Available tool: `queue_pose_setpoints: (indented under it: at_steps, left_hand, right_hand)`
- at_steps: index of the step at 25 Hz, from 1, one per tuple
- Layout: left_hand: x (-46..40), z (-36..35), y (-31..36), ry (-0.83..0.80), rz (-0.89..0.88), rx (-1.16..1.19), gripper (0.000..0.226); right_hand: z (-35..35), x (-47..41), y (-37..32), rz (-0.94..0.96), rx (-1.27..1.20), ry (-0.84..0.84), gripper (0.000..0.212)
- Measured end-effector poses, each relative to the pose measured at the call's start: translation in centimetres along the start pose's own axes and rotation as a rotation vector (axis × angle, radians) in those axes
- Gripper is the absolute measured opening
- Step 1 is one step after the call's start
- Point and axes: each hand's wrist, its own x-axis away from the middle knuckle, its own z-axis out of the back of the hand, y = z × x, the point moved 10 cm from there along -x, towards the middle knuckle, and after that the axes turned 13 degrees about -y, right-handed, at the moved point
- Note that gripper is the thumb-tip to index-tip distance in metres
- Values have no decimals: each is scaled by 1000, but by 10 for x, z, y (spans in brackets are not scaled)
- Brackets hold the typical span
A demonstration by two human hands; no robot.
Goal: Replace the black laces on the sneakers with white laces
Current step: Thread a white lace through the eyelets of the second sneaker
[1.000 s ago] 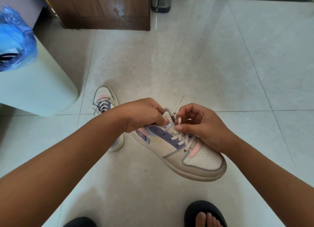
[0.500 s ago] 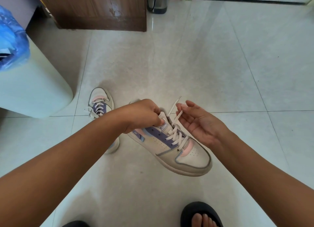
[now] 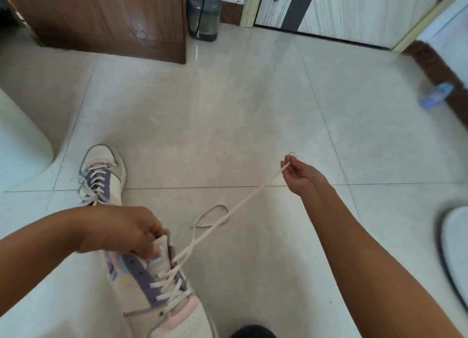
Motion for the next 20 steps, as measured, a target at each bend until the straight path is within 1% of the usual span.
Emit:
queue_pose_setpoints:
  at_steps: [1, 2, 3, 4, 5, 6, 8, 11, 12, 14, 16, 17, 19, 20]
  left_hand:
    - [-2, -4, -9, -54, -39, 40, 39]
    - [-4, -6, -17, -114, -78, 117, 53]
    - [-7, -7, -21, -171, -118, 192, 59]
    - [-9, -10, -23, -239, -146, 235, 61]
    - [-10, -11, -25, -291, -162, 263, 61]
    - [-12, -9, -27, -304, -166, 287, 63]
    - [-14, -5, -30, -295, -160, 316, 65]
    - [-14, -8, -25, -312, -136, 308, 58]
    - [-13, -10, -22, -324, -127, 302, 57]
    - [-9, -11, -17, -305, -102, 272, 61]
    - [-2, -3, -7, -189, -63, 209, 60]
    - [3, 1, 2, -122, -42, 168, 54]
    - [11, 8, 23, -37, -17, 63, 40]
    - [14, 10, 35, -23, -17, 34, 38]
  right_hand:
    - [14, -8, -12, 16, 19, 28, 19]
    - [28, -17, -26, 45, 93, 32, 25]
    - [42, -25, -41, 82, 220, 14, 36]
    - [54, -35, -55, 117, 332, -6, 48]
    - [65, -46, -65, 127, 380, -34, 55]
    - [74, -53, -69, 107, 353, -53, 58]
    - [69, -47, -76, 114, 338, -40, 53]
    - [65, -34, -77, 112, -20, -7, 21]
    - [66, -33, -81, 135, -80, 2, 14]
    - [64, -28, -88, 165, -93, 8, 11]
    - [54, -21, -97, 198, 26, -15, 14]
    - [43, -16, -99, 212, 147, -35, 12]
    - [7, 2, -92, 249, 471, -119, 6]
    - [-14, 17, -81, 270, 656, -182, 3]
